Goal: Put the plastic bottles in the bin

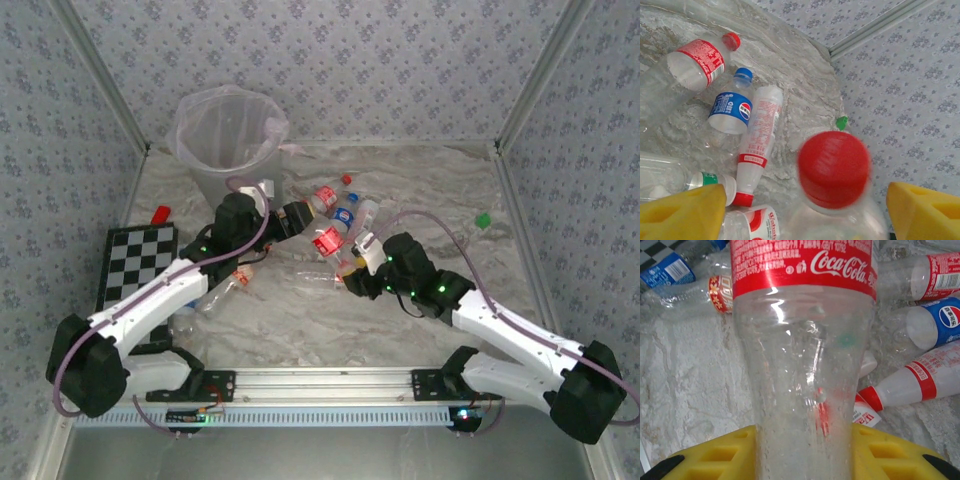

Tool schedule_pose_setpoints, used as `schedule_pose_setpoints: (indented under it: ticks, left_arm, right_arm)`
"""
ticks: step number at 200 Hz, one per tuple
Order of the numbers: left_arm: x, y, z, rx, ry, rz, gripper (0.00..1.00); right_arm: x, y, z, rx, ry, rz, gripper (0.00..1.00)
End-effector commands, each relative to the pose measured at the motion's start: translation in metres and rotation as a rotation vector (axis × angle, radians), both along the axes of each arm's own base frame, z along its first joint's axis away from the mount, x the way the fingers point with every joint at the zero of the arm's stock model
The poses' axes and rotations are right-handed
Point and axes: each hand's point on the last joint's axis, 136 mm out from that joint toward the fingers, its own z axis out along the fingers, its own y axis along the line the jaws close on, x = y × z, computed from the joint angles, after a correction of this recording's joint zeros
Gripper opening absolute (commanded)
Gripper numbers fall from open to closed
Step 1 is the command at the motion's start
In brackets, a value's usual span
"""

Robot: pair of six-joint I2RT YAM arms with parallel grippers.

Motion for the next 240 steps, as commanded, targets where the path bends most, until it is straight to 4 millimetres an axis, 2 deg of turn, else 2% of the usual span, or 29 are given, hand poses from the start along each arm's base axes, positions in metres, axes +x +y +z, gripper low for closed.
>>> schedule_pose_setpoints:
  ticks: [1, 34, 65, 95, 111, 122, 144, 150, 186, 198, 211, 225, 240]
  left_arm:
    - [0.009, -0.014, 0.030, -0.073, -0.076, -0.004, 0.78]
    - [0.007, -0.027, 0.026, -0.060, -0.061, -0.050, 0.64]
    - [0.009, -0.026, 0.022, -0.049, -0.054, -0.037, 0.46]
    - [0.011, -0.026, 0.020, -0.037, -0.052, -0.032, 0.37]
    - [0.013, -0.023, 0.021, -0.016, -0.054, -0.020, 0.32]
    - [0.015, -0.021, 0.023, 0.001, -0.059, -0.013, 0.29]
    - [0.021, -0.016, 0.033, 0.024, -0.067, 0.003, 0.23]
    - [0.022, -0.016, 0.036, 0.029, -0.067, 0.005, 0.22]
    - [0.037, -0.012, 0.067, 0.048, -0.118, -0.010, 0.16]
    - [0.044, -0.007, 0.086, 0.050, -0.149, -0.009, 0.14]
    - [0.052, 0.002, 0.113, 0.052, -0.204, 0.001, 0.11]
    - [0.056, 0.012, 0.150, 0.050, -0.270, 0.008, 0.09]
    - [0.054, 0.020, 0.195, 0.020, -0.357, -0.005, 0.06]
  right_arm:
    - [0.004, 0.006, 0.009, 0.057, -0.012, -0.011, 0.35]
    - [0.006, 0.008, 0.004, 0.044, -0.006, -0.010, 0.35]
    - [0.008, 0.010, 0.006, 0.053, -0.014, -0.007, 0.35]
    - [0.009, 0.012, 0.005, 0.054, -0.011, 0.000, 0.36]
    - [0.009, 0.013, 0.005, 0.050, -0.009, 0.003, 0.41]
    - [0.010, 0.012, 0.006, 0.045, -0.013, 0.006, 0.54]
    - [0.016, 0.001, 0.016, -0.025, -0.056, -0.015, 0.98]
    - [0.019, -0.004, 0.023, -0.046, -0.082, -0.029, 1.00]
    - [0.045, -0.046, 0.083, -0.016, -0.218, -0.180, 1.00]
    - [0.061, -0.069, 0.103, 0.022, -0.247, -0.307, 1.00]
    - [0.081, -0.100, 0.118, 0.114, -0.244, -0.520, 1.00]
    - [0.098, -0.121, 0.117, 0.222, -0.223, -0.663, 1.00]
    - [0.101, -0.120, 0.089, 0.252, -0.162, -0.673, 1.00]
